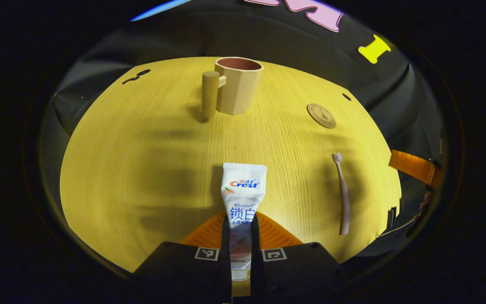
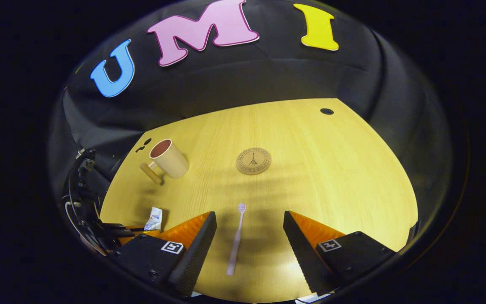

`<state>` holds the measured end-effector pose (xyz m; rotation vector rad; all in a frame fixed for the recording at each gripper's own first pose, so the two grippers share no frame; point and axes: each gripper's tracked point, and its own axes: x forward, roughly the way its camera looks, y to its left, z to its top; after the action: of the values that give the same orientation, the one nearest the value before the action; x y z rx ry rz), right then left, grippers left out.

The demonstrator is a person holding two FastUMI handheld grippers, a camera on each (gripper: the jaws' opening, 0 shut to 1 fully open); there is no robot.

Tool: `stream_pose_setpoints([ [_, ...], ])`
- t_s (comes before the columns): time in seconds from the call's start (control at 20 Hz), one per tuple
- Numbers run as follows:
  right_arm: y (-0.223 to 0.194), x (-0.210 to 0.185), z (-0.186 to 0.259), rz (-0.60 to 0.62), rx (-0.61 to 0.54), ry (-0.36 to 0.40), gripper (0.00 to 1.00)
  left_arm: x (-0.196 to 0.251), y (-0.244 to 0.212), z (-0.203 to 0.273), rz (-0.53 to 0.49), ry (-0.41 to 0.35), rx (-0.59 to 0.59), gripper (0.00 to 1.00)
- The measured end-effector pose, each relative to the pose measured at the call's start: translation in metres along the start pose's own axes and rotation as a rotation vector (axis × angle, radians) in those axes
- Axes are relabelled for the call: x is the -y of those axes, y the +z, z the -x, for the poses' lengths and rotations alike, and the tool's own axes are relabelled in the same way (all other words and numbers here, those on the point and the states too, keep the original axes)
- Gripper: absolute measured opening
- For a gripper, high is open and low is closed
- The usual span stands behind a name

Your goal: Put the toothbrush and toothpaste on the desktop into the cup, then pick up the cup and place it on the coaster on the desktop.

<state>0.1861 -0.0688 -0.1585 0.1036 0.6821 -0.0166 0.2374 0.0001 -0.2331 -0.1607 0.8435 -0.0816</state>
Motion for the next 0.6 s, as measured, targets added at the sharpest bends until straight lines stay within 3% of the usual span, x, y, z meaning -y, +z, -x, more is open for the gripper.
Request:
stream_pose_setpoints([
  [0.2,-0.028,-0.005,-0.020,0.014,-0.100,-0.049,0.98,0.001,-0.001,-0.004,-0.011,0.005,0.035,0.22],
  [0.25,-0.037,-0.003,-0.024,0.025,-0.128,-0.069,0.98,0.001,-0.001,-0.005,-0.016,0.001,0.040,0.18],
  [0.3,-0.046,-0.003,-0.028,0.031,-0.154,-0.087,0.98,0.000,-0.002,-0.005,-0.021,-0.003,0.041,0.23],
  [0.6,-0.077,-0.003,-0.042,0.032,-0.252,-0.149,0.98,0.000,-0.002,-0.004,-0.016,-0.011,0.030,0.23],
])
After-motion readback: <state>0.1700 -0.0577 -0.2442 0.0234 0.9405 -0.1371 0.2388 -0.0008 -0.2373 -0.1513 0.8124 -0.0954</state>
